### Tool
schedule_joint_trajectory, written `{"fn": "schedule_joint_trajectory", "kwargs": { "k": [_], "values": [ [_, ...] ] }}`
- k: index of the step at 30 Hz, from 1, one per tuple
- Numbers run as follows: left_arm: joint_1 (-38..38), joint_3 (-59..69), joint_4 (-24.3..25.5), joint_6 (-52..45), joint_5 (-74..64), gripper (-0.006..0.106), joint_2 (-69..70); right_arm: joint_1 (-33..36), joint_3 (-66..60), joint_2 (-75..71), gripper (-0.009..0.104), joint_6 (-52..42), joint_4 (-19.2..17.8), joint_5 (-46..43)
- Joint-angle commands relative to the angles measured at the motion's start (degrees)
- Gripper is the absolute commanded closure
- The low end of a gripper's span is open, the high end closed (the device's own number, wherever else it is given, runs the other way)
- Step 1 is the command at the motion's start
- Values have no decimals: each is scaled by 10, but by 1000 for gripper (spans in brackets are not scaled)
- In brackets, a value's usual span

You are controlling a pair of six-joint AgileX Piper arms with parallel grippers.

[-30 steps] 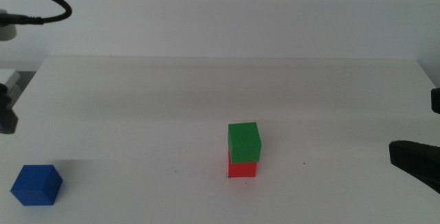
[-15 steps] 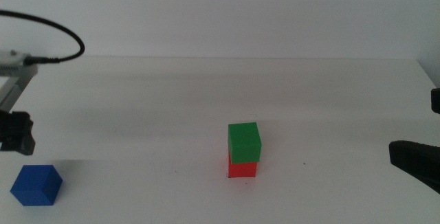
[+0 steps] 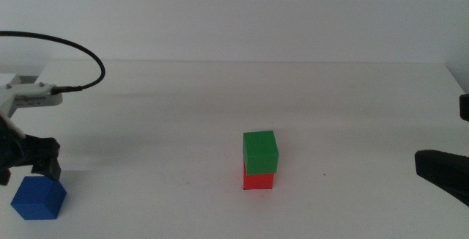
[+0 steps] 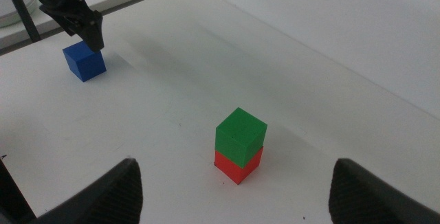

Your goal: Stack red cubes first, then green, then blue cubes in a specific spot.

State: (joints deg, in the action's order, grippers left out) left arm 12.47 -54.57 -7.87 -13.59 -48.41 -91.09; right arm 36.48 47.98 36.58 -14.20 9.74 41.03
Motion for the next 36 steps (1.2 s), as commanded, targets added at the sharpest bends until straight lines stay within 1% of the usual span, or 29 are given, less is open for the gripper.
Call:
{"fn": "schedule_joint_trajectory", "kwargs": {
  "k": [1,13,17,22,28,33,34,35,36],
  "values": [
    [1,1,-8,-1,14,10,-13,-5,-3,-2,6,-8,-2,-7],
    [1,1,-11,-1,28,10,-65,-5,-3,-2,6,-8,-2,-7],
    [1,1,-12,1,27,18,-68,-5,-3,-2,6,-8,-2,-7],
    [1,1,-12,1,21,37,-68,-5,-3,-2,6,-8,-2,-7],
    [1,-6,-12,1,-27,67,-67,-5,-3,-2,6,9,-2,-7],
    [1,-51,-8,22,-108,94,-48,-5,-3,-2,6,9,-2,-7],
    [0,-62,-14,31,-120,99,-41,-5,-3,-2,6,9,-2,-7],
    [-2,-72,-19,40,-130,102,-34,-5,-3,-2,6,9,-2,-7],
    [-7,-86,-21,55,-141,102,-26,-5,-3,-2,6,9,-2,-7]
  ]
}}
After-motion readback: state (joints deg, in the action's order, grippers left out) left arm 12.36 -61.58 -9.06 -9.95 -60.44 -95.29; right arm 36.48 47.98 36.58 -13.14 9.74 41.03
